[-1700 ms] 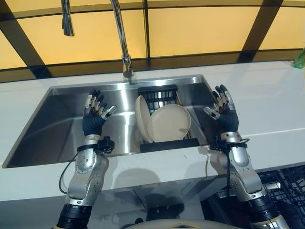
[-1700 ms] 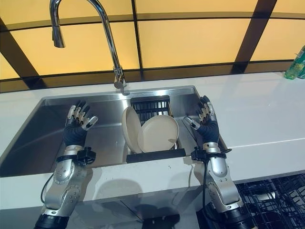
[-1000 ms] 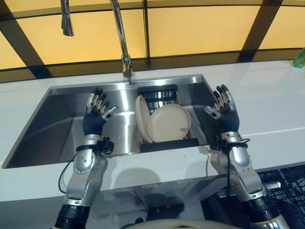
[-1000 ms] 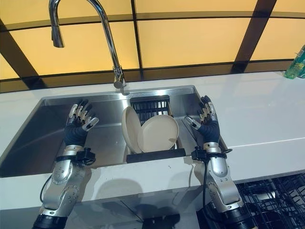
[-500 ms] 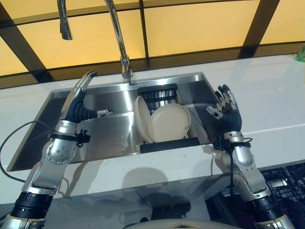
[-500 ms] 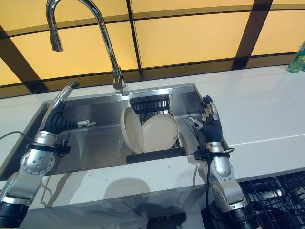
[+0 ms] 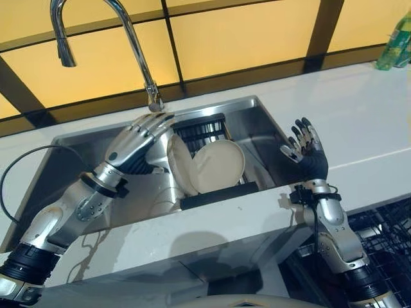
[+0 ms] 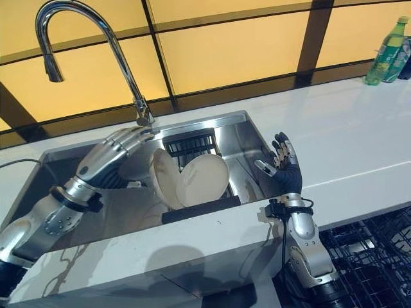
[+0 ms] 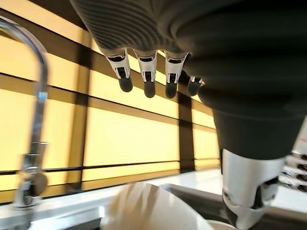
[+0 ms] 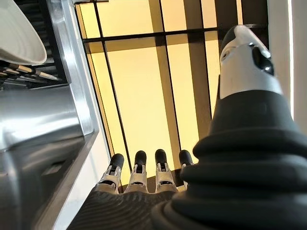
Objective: Pick up plates and place into dishwasher.
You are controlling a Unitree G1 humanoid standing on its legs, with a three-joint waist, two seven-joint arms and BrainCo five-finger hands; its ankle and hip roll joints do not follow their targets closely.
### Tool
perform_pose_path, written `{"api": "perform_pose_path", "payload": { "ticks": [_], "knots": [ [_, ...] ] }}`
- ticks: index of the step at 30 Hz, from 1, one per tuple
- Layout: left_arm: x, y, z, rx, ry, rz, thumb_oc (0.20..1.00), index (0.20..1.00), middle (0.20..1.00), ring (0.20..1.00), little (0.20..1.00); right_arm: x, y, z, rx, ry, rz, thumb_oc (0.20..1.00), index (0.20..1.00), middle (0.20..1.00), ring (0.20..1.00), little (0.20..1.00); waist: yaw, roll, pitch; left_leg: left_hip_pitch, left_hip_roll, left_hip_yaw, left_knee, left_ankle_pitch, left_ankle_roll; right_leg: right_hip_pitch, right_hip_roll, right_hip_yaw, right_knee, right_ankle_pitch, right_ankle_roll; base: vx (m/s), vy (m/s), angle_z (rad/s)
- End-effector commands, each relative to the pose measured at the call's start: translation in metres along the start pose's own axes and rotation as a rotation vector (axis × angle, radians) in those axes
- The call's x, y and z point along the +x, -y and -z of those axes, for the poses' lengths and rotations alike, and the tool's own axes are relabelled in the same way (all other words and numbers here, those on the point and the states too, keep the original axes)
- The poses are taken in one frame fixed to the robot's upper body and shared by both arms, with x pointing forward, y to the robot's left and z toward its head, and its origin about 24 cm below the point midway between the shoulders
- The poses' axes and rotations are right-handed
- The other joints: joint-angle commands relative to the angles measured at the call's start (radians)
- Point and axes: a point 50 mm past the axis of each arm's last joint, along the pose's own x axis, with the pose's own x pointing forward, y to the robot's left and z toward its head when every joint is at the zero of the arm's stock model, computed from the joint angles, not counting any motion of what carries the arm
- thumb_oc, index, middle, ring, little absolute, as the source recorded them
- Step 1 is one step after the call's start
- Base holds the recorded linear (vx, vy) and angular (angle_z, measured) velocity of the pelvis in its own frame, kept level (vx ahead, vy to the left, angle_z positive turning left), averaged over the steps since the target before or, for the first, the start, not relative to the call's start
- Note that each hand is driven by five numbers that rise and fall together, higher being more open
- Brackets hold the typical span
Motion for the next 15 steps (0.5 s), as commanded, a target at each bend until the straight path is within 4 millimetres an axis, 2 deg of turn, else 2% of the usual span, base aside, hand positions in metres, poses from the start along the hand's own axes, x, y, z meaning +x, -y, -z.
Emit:
{"api": "perform_pose_path", "payload": {
  "ticks": [1,9,15],
  "knots": [
    [0.015,-0.019,0.008,0.148,0.073,-0.052,1.0,1.0,1.0,1.0,1.0,0.003,-0.003,-0.023,0.012,0.097,-0.048,1.0,1.0,1.0,1.0,1.0,-0.006,-0.024,-0.031,0.004,-0.011,0.018,0.005,-0.091,0.007,-0.094,-0.063,-0.055,0.015,0.038,0.09,0.04,0.014,-0.03],
    [0.014,-0.007,-0.002,0.308,0.202,0.078,1.0,1.0,1.0,1.0,1.0,0.003,0.003,-0.024,-0.002,0.088,-0.044,1.0,1.0,1.0,1.0,1.0,-0.028,-0.015,-0.007,0.005,-0.018,0.033,0.009,-0.095,0.012,-0.106,-0.068,-0.039,0.02,0.044,0.1,0.04,0.025,-0.08],
    [0.012,0.005,-0.008,0.339,0.241,0.22,1.0,1.0,1.0,1.0,1.0,0.004,0.006,-0.025,-0.016,0.079,-0.043,1.0,1.0,1.0,1.0,1.0,-0.039,-0.01,0.006,0.012,-0.021,0.034,0.011,-0.097,0.017,-0.108,-0.07,-0.03,0.029,0.042,0.106,0.05,0.026,-0.03]
  ]
}}
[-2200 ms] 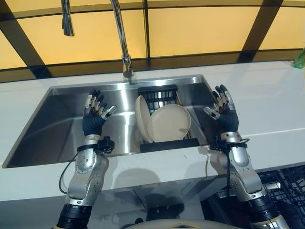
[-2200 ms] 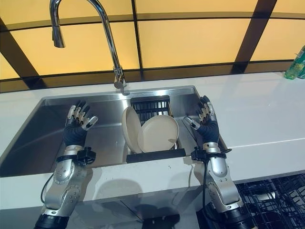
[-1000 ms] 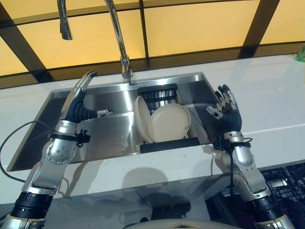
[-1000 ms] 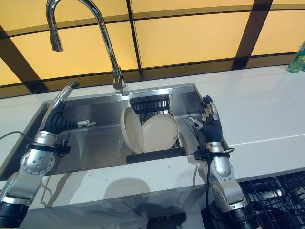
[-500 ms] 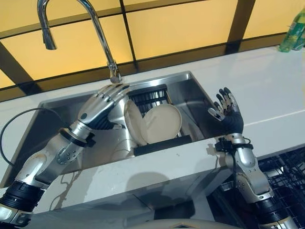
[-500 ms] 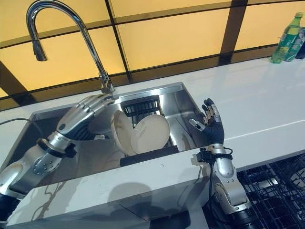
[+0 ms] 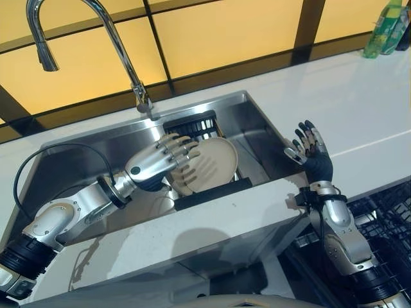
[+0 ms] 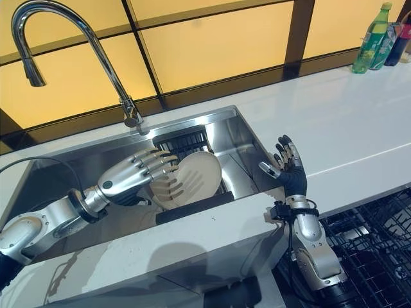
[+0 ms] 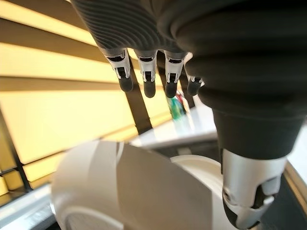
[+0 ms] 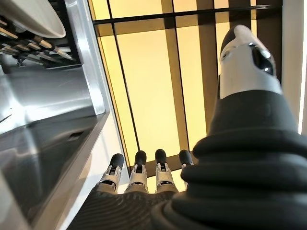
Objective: Pick up plates and place into dishwasher.
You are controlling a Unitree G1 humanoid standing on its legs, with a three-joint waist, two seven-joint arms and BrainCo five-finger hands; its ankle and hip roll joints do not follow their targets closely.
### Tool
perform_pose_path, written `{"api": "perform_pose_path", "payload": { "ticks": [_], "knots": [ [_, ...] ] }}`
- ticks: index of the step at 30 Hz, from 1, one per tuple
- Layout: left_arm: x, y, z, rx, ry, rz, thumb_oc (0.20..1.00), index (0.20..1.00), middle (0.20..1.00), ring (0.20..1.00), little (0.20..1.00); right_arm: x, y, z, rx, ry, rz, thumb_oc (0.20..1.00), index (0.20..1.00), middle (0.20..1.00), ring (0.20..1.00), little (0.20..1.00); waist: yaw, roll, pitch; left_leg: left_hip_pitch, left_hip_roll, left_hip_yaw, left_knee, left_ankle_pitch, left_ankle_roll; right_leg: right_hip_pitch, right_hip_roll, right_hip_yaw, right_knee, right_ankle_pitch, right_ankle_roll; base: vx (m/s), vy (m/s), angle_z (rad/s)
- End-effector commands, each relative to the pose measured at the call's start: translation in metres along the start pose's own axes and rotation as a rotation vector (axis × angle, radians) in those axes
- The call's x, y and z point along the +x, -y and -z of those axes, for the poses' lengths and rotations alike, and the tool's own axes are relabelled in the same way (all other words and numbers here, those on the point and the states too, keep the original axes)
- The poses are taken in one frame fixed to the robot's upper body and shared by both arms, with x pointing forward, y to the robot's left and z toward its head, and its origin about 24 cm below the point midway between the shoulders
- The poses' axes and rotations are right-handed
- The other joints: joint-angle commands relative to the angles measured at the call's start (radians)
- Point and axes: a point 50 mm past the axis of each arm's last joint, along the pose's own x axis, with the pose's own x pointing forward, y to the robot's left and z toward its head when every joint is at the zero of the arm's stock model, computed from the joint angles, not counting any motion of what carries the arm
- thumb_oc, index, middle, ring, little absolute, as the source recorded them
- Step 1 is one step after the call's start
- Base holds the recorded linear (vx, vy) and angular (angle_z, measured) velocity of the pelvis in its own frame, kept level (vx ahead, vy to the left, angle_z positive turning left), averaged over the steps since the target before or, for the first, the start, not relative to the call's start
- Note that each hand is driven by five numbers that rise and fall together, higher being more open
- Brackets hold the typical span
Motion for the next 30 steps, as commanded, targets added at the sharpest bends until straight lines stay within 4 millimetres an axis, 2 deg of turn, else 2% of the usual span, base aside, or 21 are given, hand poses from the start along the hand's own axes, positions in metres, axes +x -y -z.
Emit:
{"api": "perform_pose_path", "payload": {
  "ticks": [1,13,30],
  "knots": [
    [0.009,-0.019,0.016,0.103,0.001,0.002,1.0,1.0,1.0,1.0,1.0,0.005,-0.005,-0.024,0.005,0.109,-0.046,1.0,1.0,1.0,1.0,1.0,-0.003,-0.031,-0.025,0.015,-0.022,0.008,0.012,-0.096,0.016,-0.089,-0.068,-0.054,0.028,0.032,0.097,0.07,0.006,-0.01],
    [0.004,-0.024,0.03,0.193,-0.068,0.073,1.0,1.0,1.0,1.0,1.0,0.002,0.001,-0.022,0.001,0.083,-0.027,1.0,1.0,1.0,1.0,1.0,0.005,-0.036,-0.022,0.023,-0.017,-0.004,0.015,-0.095,0.016,-0.078,-0.063,-0.056,0.029,0.031,0.097,0.05,-0.014,-0.01],
    [-0.006,-0.009,0.043,0.378,-0.126,0.188,1.0,1.0,1.0,1.0,1.0,-0.002,0.004,-0.017,0.007,0.06,-0.006,1.0,1.0,1.0,1.0,1.0,0.005,-0.036,-0.037,0.032,-0.013,-0.011,0.016,-0.096,0.011,-0.064,-0.06,-0.063,0.028,0.023,0.096,0.02,-0.01,-0.01]
  ]
}}
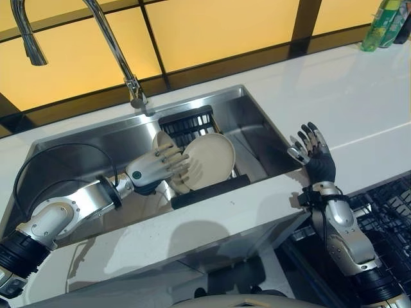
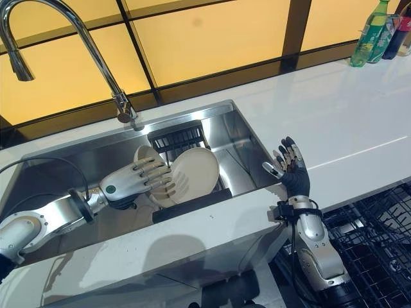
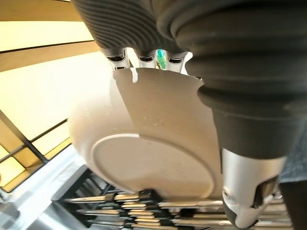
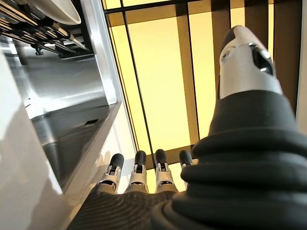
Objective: Pick up plates and place into dishwasher.
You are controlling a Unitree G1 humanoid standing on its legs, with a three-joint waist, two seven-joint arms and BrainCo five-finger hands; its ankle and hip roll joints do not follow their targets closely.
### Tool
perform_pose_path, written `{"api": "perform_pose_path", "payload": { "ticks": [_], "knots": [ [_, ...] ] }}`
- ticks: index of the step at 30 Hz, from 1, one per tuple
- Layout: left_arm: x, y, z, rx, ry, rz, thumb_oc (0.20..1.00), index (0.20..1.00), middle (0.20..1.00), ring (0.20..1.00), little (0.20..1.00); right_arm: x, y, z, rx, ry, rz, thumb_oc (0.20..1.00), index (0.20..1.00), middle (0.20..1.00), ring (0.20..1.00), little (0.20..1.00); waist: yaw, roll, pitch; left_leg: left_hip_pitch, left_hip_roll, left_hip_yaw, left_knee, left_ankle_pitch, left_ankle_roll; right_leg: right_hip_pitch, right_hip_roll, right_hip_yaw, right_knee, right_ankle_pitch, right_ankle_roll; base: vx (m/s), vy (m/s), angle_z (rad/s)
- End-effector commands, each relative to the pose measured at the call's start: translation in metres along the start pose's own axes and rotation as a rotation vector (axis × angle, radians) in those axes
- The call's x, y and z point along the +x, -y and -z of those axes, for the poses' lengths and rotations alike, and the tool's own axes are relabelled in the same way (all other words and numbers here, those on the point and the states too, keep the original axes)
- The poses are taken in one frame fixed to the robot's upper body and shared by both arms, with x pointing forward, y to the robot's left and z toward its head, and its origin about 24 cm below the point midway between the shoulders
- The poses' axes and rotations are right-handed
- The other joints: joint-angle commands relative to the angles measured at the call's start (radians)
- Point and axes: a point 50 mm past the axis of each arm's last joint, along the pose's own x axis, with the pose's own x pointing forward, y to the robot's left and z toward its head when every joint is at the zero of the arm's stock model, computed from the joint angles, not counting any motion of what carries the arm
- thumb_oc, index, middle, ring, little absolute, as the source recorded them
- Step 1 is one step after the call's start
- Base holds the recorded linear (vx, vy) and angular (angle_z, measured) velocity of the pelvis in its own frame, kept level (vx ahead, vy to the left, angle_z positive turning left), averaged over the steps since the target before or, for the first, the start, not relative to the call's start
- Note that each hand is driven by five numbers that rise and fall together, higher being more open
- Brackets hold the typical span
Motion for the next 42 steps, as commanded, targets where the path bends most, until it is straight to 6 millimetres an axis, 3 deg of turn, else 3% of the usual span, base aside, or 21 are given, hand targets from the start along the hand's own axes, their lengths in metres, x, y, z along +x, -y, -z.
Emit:
{"api": "perform_pose_path", "payload": {
  "ticks": [1,2,3,5,10,12,13,32,42],
  "knots": [
    [-0.003,-0.007,0.034,0.099,-0.144,-0.021,1.0,1.0,1.0,1.0,1.0,-0.002,0.001,-0.02,-0.003,0.087,-0.027,1.0,1.0,1.0,1.0,1.0,0.012,-0.02,-0.075,0.013,-0.015,-0.019,0.017,-0.096,0.011,-0.077,-0.06,-0.062,0.028,0.02,0.097,0.0,0.0,0.0],
    [-0.003,-0.006,0.034,0.098,-0.144,-0.02,1.0,1.0,1.0,1.0,1.0,-0.002,0.001,-0.02,-0.003,0.086,-0.026,1.0,1.0,1.0,1.0,1.0,0.011,-0.02,-0.075,0.013,-0.015,-0.019,0.017,-0.095,0.011,-0.077,-0.06,-0.061,0.028,0.02,0.096,0.0,0.0,0.0],
    [-0.005,-0.004,0.034,0.095,-0.145,-0.017,0.846,0.846,0.846,0.846,0.846,-0.002,0.002,-0.02,-0.004,0.085,-0.023,1.0,1.0,1.0,1.0,1.0,0.012,-0.021,-0.074,0.014,-0.015,-0.019,0.017,-0.095,0.012,-0.076,-0.06,-0.061,0.028,0.02,0.097,0.0,0.0,0.0],
    [-0.006,-0.002,0.033,0.095,-0.147,-0.013,0.674,0.674,0.674,0.674,0.674,-0.002,0.002,-0.02,-0.004,0.083,-0.02,1.0,1.0,1.0,1.0,1.0,0.01,-0.022,-0.074,0.015,-0.015,-0.019,0.017,-0.095,0.012,-0.076,-0.058,-0.058,0.028,0.02,0.097,0.0,0.0,0.0],
    [-0.007,-0.001,0.036,0.104,-0.151,-0.019,0.385,0.385,0.385,0.385,0.385,-0.003,0.003,-0.018,-0.002,0.08,-0.017,1.0,1.0,1.0,1.0,1.0,0.009,-0.021,-0.074,0.016,-0.016,-0.017,0.016,-0.096,0.013,-0.076,-0.058,-0.055,0.027,0.02,0.097,0.0,0.0,0.0],
    [-0.006,0.0,0.035,0.102,-0.148,-0.014,0.31,0.31,0.31,0.31,0.31,-0.003,0.002,-0.017,0.0,0.078,-0.016,1.0,1.0,1.0,1.0,1.0,0.009,-0.021,-0.075,0.018,-0.017,-0.017,0.015,-0.097,0.014,-0.075,-0.058,-0.056,0.027,0.02,0.098,0.0,0.0,0.0],
    [-0.007,0.0,0.034,0.104,-0.146,-0.007,0.225,0.225,0.225,0.225,0.225,-0.004,0.002,-0.017,0.001,0.079,-0.015,1.0,1.0,1.0,1.0,1.0,0.009,-0.022,-0.075,0.018,-0.017,-0.017,0.015,-0.097,0.014,-0.077,-0.059,-0.056,0.028,0.019,0.099,0.0,0.0,0.0],
    [-0.012,0.0,0.036,0.108,-0.112,0.039,0.2,0.2,0.2,0.2,0.2,-0.005,0.003,-0.016,0.008,0.075,0.0,1.0,1.0,1.0,1.0,1.0,0.014,-0.027,-0.084,0.018,-0.017,-0.016,0.01,-0.099,0.014,-0.073,-0.056,-0.06,0.016,0.024,0.101,0.0,0.0,0.0],
    [-0.017,0.001,0.03,0.026,-0.045,0.242,0.2,0.2,0.2,0.2,0.2,-0.003,0.006,-0.021,0.005,0.082,0.004,1.0,1.0,1.0,1.0,1.0,0.028,-0.022,-0.082,0.007,-0.019,-0.024,0.014,-0.096,0.013,-0.077,-0.056,-0.074,0.016,0.024,0.099,0.0,0.0,0.0]
  ]
}}
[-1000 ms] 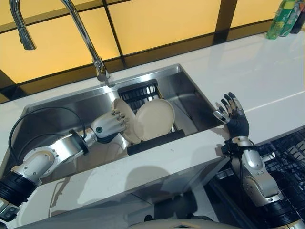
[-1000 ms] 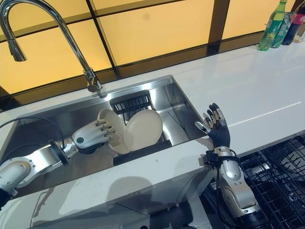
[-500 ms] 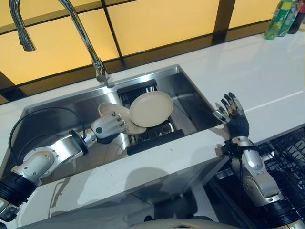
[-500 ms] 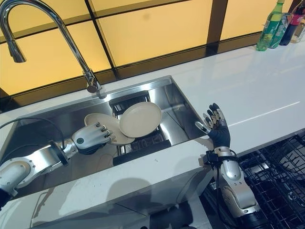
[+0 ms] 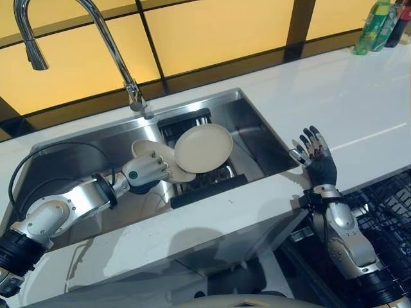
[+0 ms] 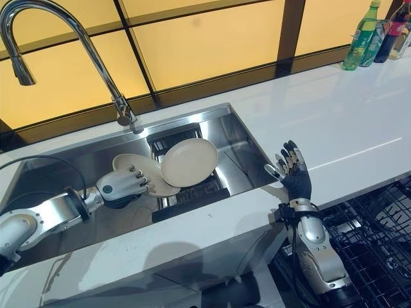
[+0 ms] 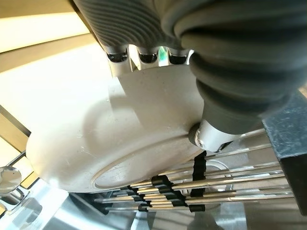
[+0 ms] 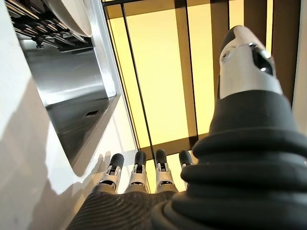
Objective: Pick up plates and place into dishwasher.
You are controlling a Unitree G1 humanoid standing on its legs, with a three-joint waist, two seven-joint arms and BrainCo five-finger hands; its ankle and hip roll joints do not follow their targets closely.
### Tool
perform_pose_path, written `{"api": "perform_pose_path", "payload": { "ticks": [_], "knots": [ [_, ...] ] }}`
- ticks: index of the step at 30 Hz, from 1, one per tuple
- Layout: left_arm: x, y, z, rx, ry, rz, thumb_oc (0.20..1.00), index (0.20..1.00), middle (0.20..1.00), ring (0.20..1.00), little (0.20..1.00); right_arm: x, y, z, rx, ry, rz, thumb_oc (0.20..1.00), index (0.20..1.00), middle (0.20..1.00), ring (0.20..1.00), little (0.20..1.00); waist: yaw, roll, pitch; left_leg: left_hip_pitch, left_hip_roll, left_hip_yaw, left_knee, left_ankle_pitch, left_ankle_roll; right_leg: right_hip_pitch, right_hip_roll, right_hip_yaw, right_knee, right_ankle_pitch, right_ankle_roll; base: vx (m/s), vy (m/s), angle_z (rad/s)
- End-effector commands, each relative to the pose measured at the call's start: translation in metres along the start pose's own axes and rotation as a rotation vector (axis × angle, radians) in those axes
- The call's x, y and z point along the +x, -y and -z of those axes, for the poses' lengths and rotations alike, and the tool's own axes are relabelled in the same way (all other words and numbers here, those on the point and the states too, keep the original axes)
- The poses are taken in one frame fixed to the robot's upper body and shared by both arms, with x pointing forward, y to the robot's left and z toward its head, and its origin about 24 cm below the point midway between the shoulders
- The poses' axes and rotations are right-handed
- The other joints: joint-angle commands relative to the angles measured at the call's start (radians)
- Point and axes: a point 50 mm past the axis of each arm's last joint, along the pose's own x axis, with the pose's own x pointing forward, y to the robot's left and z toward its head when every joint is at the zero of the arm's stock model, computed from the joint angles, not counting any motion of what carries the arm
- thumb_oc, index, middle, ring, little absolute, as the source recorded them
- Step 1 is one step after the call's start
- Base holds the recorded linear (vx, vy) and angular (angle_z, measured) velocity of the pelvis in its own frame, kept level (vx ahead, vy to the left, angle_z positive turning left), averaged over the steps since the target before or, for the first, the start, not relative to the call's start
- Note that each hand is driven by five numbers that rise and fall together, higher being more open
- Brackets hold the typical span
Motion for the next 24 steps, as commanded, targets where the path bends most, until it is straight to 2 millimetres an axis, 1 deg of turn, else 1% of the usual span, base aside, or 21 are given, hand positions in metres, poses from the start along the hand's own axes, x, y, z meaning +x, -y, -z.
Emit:
{"api": "perform_pose_path", "payload": {
  "ticks": [1,6,10,16,20,24],
  "knots": [
    [-0.014,0.0,0.024,0.005,-0.056,0.145,0.2,0.2,0.2,0.2,0.2,0.001,0.0,-0.024,0.007,0.108,-0.029,1.0,1.0,1.0,1.0,1.0,0.028,-0.022,-0.07,-0.007,-0.022,-0.035,0.014,-0.095,0.013,-0.084,-0.058,-0.085,0.016,0.016,0.1,0.0,0.0,0.0],
    [-0.012,-0.009,0.023,-0.018,-0.012,0.247,0.2,0.2,0.2,0.2,0.2,0.003,-0.002,-0.025,0.009,0.107,-0.033,1.0,1.0,1.0,1.0,1.0,0.041,-0.02,-0.072,-0.011,-0.025,-0.045,0.018,-0.095,0.011,-0.08,-0.062,-0.103,0.015,0.016,0.1,0.0,0.0,0.0],
    [-0.011,-0.019,0.025,-0.015,-0.01,0.272,0.2,0.2,0.2,0.2,0.2,0.004,-0.002,-0.026,0.011,0.107,-0.033,1.0,1.0,1.0,1.0,1.0,0.055,-0.021,-0.075,-0.017,-0.025,-0.054,0.024,-0.095,0.009,-0.077,-0.067,-0.12,0.014,0.016,0.101,-0.03,0.001,0.05],
    [-0.01,-0.036,0.034,-0.002,-0.032,0.26,0.2,0.2,0.2,0.2,0.2,0.006,-0.001,-0.029,0.02,0.118,-0.035,1.0,1.0,1.0,1.0,1.0,0.081,-0.022,-0.081,-0.031,-0.025,-0.072,0.033,-0.092,0.003,-0.075,-0.076,-0.156,0.015,0.016,0.101,-0.04,0.006,0.13],
    [-0.012,-0.046,0.039,0.016,-0.044,0.199,0.2,0.2,0.2,0.2,0.2,0.006,-0.001,-0.031,0.022,0.121,-0.044,1.0,1.0,1.0,1.0,1.0,0.101,-0.024,-0.087,-0.04,-0.022,-0.085,0.036,-0.089,-0.002,-0.074,-0.08,-0.179,0.017,0.016,0.099,-0.04,0.011,0.13],
    [-0.016,-0.048,0.044,0.033,-0.065,0.196,0.2,0.2,0.2,0.2,0.2,0.006,-0.001,-0.032,0.022,0.129,-0.045,1.0,1.0,1.0,1.0,1.0,0.113,-0.024,-0.091,-0.046,-0.022,-0.095,0.035,-0.085,-0.004,-0.076,-0.083,-0.193,0.019,0.015,0.098,-0.04,0.007,0.17]
  ]
}}
